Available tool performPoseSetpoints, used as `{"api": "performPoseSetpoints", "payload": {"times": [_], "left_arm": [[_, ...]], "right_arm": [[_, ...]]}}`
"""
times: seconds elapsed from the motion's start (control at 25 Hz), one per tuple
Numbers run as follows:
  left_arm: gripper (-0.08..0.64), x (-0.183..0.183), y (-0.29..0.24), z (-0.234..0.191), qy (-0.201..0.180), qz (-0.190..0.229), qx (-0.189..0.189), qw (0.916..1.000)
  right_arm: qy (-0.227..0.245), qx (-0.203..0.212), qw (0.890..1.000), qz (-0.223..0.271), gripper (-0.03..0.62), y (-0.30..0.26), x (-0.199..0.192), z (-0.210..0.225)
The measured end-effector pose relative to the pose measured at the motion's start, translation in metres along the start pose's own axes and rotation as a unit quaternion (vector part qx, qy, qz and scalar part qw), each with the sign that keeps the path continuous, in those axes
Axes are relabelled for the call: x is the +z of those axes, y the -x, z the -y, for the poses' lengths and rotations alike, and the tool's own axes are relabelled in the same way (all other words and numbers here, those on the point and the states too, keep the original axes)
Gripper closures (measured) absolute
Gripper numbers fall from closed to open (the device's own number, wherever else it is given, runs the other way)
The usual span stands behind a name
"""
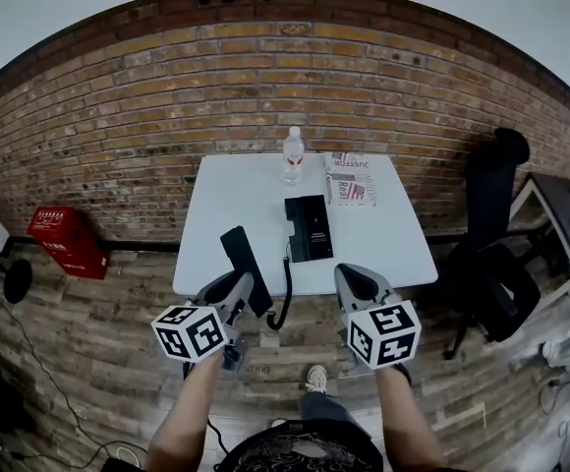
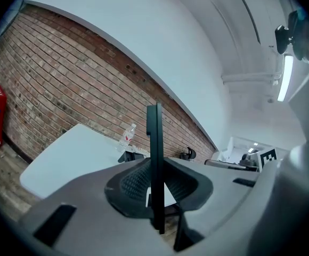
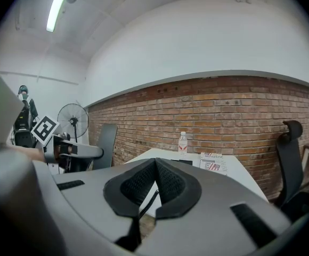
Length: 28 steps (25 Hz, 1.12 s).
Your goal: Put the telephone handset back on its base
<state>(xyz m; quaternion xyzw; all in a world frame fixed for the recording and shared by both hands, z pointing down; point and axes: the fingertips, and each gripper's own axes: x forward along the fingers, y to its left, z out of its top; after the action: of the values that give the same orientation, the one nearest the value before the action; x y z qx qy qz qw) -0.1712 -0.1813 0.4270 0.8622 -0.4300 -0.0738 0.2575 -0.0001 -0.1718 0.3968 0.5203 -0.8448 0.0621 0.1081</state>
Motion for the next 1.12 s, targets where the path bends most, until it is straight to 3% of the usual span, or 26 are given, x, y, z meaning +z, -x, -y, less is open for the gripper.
{"api": "performPoseSetpoints", "payload": {"times": [0.56,1.12], "left_arm": [[0.483,-0.011,-0.100,-0.038,0.032,-0.048,-0.029,0.9979],[0.483,-0.033,-0.190,-0.073,0.083,-0.102,-0.075,0.9885]], "right_arm": [[-0.006,0.019,1.000,-0.009,0.591,-0.081,0.003,0.053],[-0.008,0.041,0.999,-0.035,0.591,-0.152,-0.003,0.101]]}}
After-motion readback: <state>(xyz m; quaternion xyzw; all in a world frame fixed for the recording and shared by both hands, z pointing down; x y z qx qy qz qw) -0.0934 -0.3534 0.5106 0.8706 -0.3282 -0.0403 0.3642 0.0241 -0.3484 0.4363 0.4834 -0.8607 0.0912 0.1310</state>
